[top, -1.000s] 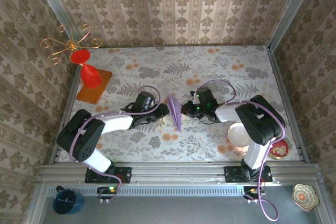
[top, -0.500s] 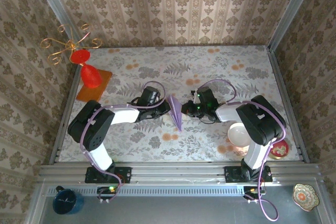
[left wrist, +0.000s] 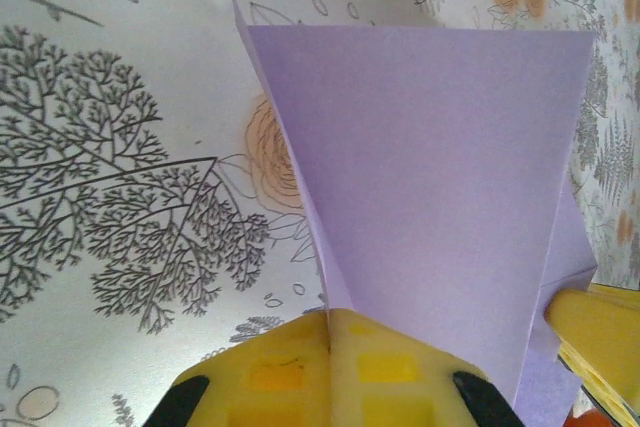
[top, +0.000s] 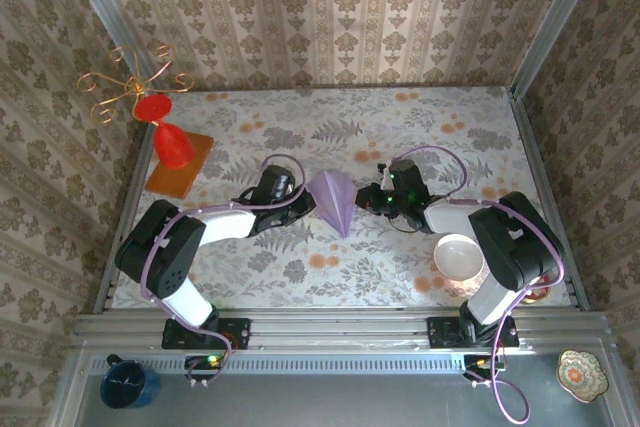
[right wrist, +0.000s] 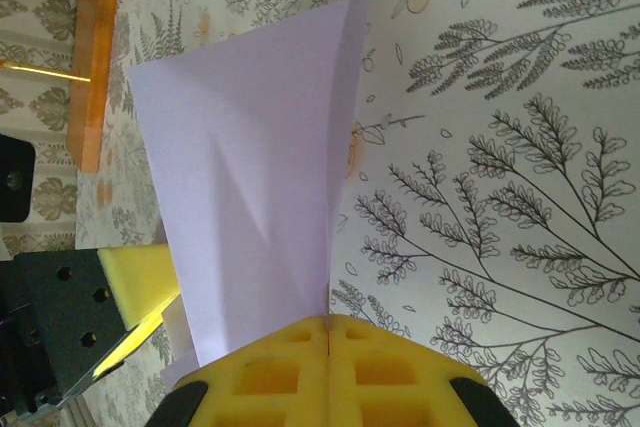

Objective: Fold a paper plane with a square sheet of paper (pick it up from the middle)
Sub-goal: Move the paper plane to the top-center of the table.

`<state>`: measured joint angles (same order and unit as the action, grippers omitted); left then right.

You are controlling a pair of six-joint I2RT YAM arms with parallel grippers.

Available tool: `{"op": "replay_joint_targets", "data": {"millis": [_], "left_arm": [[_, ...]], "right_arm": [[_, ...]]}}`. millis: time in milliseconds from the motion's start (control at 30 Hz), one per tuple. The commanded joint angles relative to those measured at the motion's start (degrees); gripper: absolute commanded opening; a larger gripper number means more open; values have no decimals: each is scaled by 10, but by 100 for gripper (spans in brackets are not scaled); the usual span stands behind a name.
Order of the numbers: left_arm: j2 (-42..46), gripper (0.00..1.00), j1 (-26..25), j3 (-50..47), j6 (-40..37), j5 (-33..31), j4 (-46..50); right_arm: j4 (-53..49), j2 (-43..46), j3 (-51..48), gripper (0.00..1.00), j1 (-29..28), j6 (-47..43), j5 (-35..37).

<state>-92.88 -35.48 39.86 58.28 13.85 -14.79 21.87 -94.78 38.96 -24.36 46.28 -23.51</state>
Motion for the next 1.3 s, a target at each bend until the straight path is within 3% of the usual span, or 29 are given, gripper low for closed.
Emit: {"op": "replay_joint_targets", "data": {"millis": [0,400,500,667,767,933,1133,1267], "left_arm": [[2,1,2,-15,6,-10,-13],[-29,2,-8,-25,22,-6,-42],[-31,2,-8,-23,20,-6,-42],[-27,2,-8,-14,11,3,-38],[-23,2,-8,-10,8,7,-37],[-17,2,-8,-8,5,10,-33],[-15,2,-8,-7,5,15,-33],[-14,2,-8,-7,5,18,-34]], "right_arm": [[-4,-12,-8,0,1,4,18],[-26,-48,1,1,2,10,-1],[-56,-35,11,9,2,-1,-3],[-114,27,20,33,1,-32,5],[-157,66,19,40,-4,-54,20],[-216,89,22,41,-37,-72,39],[-223,53,50,40,-80,-79,46],[-226,15,80,31,-96,-83,43]]}}
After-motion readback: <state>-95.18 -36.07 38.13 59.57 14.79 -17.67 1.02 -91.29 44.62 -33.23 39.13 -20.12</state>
